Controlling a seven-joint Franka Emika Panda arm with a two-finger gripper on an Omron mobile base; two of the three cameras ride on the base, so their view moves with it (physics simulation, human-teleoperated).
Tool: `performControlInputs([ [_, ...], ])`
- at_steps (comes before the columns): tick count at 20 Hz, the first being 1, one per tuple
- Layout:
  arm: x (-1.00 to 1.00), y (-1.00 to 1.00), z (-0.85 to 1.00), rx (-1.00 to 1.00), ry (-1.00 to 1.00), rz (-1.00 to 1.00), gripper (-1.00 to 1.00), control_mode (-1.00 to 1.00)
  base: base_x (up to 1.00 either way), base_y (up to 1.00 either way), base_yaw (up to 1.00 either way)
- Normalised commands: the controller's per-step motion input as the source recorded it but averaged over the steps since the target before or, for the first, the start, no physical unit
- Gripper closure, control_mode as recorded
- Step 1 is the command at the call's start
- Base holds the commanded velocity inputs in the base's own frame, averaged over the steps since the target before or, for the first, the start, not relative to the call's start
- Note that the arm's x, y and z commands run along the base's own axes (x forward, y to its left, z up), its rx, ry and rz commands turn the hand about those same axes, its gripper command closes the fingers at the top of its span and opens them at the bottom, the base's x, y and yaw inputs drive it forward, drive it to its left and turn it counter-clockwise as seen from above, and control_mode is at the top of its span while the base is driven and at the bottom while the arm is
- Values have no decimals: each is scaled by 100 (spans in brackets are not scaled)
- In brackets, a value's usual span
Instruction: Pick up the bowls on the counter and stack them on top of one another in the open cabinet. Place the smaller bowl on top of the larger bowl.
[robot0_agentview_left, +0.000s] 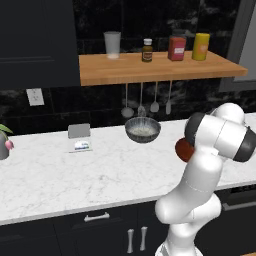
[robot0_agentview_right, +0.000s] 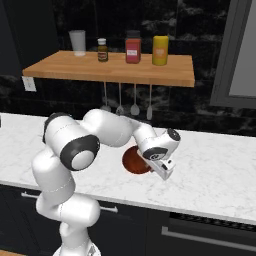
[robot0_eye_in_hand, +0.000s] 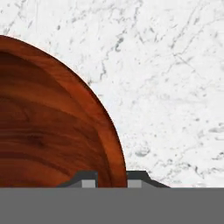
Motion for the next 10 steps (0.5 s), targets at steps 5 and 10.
performControlInputs([
  [5,-7,11,91,0,-30,-3,100,-100,0,0,0],
  [10,-1,51,71,14,-33,-6,100,-100,0,0,0],
])
